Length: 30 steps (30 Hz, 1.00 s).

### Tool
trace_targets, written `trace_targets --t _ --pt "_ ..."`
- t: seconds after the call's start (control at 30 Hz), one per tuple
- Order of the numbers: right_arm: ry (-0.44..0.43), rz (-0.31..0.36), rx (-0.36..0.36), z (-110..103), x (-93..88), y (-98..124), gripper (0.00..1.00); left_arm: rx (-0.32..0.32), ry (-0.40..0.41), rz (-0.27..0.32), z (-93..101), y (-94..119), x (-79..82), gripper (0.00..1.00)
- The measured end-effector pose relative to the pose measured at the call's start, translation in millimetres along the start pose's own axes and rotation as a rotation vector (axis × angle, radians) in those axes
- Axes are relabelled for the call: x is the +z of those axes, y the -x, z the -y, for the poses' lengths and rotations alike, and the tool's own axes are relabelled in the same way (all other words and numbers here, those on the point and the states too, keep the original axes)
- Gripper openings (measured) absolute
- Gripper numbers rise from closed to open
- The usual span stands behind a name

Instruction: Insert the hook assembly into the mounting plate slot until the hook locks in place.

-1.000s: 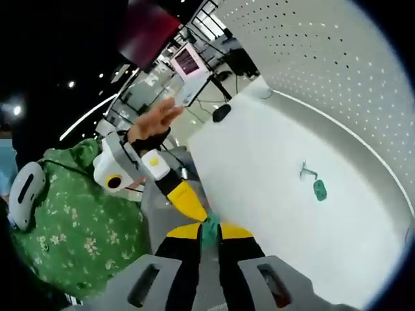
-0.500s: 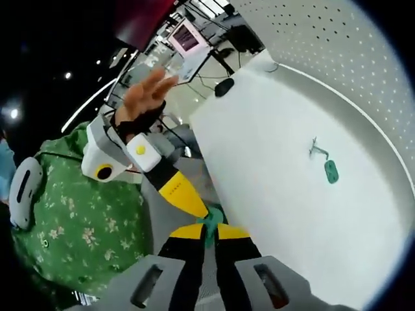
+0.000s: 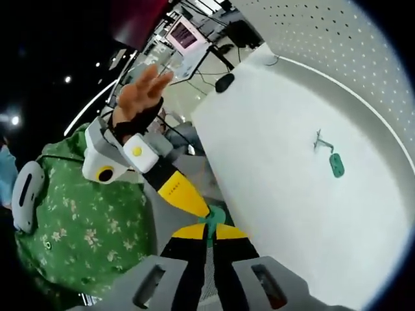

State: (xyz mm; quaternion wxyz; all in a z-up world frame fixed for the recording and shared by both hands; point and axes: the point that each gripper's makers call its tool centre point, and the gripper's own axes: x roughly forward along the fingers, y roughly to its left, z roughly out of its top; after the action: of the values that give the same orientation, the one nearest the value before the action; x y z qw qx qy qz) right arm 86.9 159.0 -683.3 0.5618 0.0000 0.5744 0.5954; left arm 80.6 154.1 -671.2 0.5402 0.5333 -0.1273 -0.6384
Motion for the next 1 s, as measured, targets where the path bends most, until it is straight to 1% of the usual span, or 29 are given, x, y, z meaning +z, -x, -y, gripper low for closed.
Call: trace_targets --t 0.2,0.23,0.27,0.3,0.33,0.4,0.43,0.53,0.57,0.6,0.63,0.67,0.73,0.77,0.8,0.83,0.87,0.9,0.93,0.97,1.0 --pt "0.007 0.034 -0.011 1 4.3 4 0.01 0.019 0.035 -0.001 -5.5 1 -2.6 0.03" --pt "0.009 0.039 -0.013 2 5.0 4 0.01 0.018 0.048 0.001 -5.9 1 -2.7 0.05" --pt "0.01 0.045 -0.015 2 6.0 5 0.01 0.02 0.06 -0.001 -6.2 1 -3.5 0.08" --pt "0.013 0.049 -0.02 2 6.5 6 0.01 0.025 0.069 -0.007 -6.8 0 -5.3 0.14" --pt "0.014 0.053 -0.022 3 7.2 6 0.01 0.031 0.074 -0.013 -7.3 0 -7.0 0.17" --pt "0.014 0.059 -0.028 3 7.7 7 0.01 0.031 0.093 -0.012 -7.1 1 -8.8 0.15" --pt "0.015 0.062 -0.036 5 7.4 7 0.01 0.03 0.156 0.01 -5.8 1 -7.7 0.15" --pt "0.011 0.078 -0.055 9 7.3 10 0.01 0.053 0.239 0.021 -10.3 4 -12.8 0.2" --pt "0.011 0.093 -0.063 11 8.6 12 0.01 0.058 0.293 0.025 -10.9 5 -15.6 0.2" --pt "0.014 0.104 -0.074 13 9.8 13 0.01 0.059 0.323 0.033 -11.5 6 -16.5 0.2" --pt "0.019 0.123 -0.09 15 12.2 16 0.01 0.064 0.354 0.044 -12.5 7 -17.1 0.2" --pt "0.023 0.139 -0.106 17 14.5 17 0.01 0.079 0.405 0.058 -15.1 8 -19.0 0.21" --pt "0.049 0.168 -0.147 21 18.3 21 0.01 0.092 0.48 0.068 -17.2 10 -23.6 0.22" --pt "0.057 0.182 -0.164 22 20.2 23 0.01 0.101 0.536 0.072 -18.8 11 -27.8 0.22" --pt "0.064 0.207 -0.194 25 23.4 25 0.01 0.113 0.57 0.074 -20.6 13 -31.4 0.21" --pt "0.068 0.214 -0.202 26 24.2 26 0.01 0.123 0.603 0.076 -21.8 13 -34.2 0.21" --pt "0.098 0.251 -0.256 31 30.0 31 0.01 0.131 0.648 0.077 -22.8 15 -38.9 0.2" --pt "0.104 0.254 -0.275 33 30.2 32 0.01 0.139 0.678 0.078 -23.5 15 -41.5 0.18" --pt "0.127 0.268 -0.323 37 32.0 35 0.01 0.153 0.711 0.081 -25.3 17 -45.8 0.18" --pt "0.149 0.279 -0.354 40 33.6 37 0.01 0.165 0.738 0.08 -26.4 17 -48.8 0.18" --pt "0.15 0.298 -0.383 42 35.6 38 0.01 0.182 0.774 0.081 -28.2 18 -52.9 0.18"
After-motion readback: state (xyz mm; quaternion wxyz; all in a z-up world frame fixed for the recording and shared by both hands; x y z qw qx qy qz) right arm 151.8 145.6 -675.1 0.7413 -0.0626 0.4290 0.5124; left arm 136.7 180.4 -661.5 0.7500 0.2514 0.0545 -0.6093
